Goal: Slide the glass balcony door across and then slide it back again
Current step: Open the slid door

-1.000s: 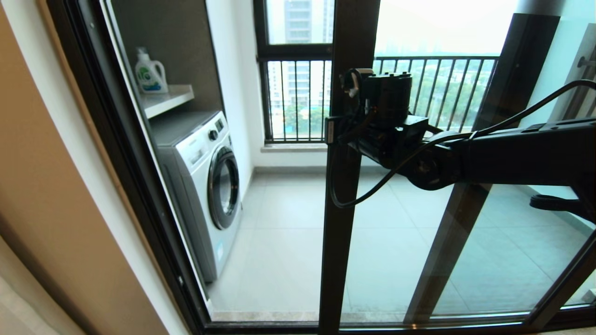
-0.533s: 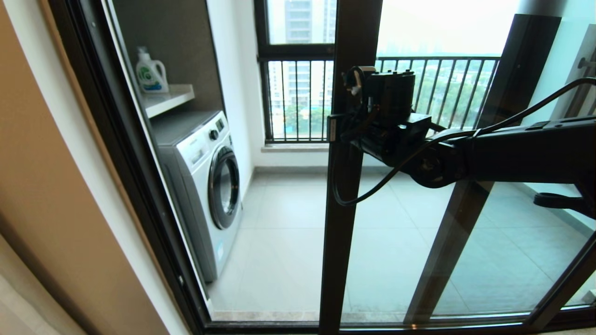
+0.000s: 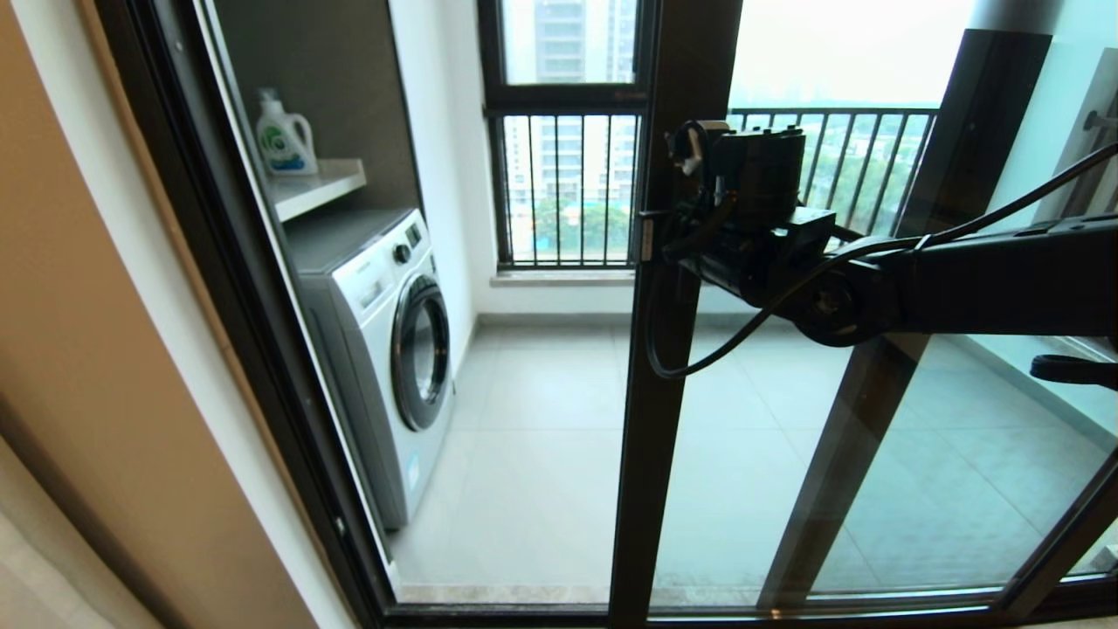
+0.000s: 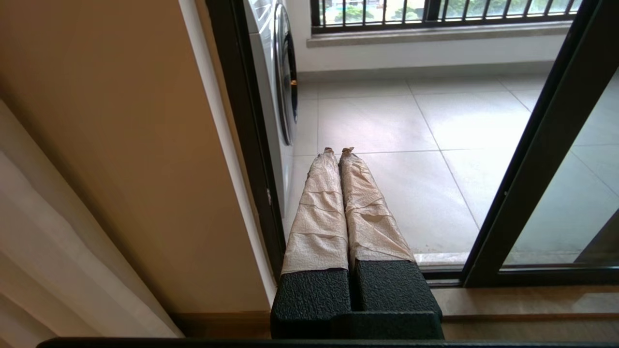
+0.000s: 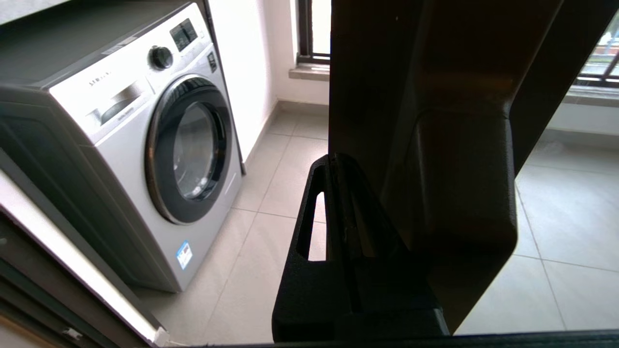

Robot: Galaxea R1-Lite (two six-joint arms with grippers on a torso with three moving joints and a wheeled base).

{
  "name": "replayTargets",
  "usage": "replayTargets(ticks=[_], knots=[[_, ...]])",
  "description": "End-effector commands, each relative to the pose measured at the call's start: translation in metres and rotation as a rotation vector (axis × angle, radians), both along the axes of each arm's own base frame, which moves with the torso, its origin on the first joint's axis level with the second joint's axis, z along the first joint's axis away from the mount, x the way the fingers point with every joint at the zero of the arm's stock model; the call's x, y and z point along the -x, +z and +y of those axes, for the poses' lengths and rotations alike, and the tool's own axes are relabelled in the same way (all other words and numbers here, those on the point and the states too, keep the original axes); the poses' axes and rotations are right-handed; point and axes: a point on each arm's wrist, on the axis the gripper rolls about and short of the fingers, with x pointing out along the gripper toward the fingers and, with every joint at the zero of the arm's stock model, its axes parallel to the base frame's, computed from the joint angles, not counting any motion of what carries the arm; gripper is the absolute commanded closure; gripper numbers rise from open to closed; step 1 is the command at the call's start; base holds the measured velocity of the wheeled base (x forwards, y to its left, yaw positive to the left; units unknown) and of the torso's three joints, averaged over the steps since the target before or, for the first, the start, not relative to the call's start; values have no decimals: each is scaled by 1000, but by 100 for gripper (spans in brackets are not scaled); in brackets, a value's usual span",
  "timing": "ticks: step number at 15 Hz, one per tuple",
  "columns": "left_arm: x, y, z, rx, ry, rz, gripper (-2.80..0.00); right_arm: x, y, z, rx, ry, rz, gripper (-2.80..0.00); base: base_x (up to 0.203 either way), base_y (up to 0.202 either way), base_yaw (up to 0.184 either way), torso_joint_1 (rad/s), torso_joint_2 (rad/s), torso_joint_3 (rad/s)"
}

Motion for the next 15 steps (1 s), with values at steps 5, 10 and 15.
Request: replayTargets(ticks=[5, 10, 15], knots=[[0, 0, 0, -1, -1, 2, 0, 13, 10, -37, 3, -69, 5, 0, 0, 0, 0, 0, 0, 0], [0, 0, 0, -1, 0, 2, 0, 24, 22, -69, -3, -132, -11, 0, 0, 0, 0, 0, 0, 0], [0, 0, 0, -1, -2, 2, 0, 40, 30, -80, 7, -145, -18, 0, 0, 0, 0, 0, 0, 0]])
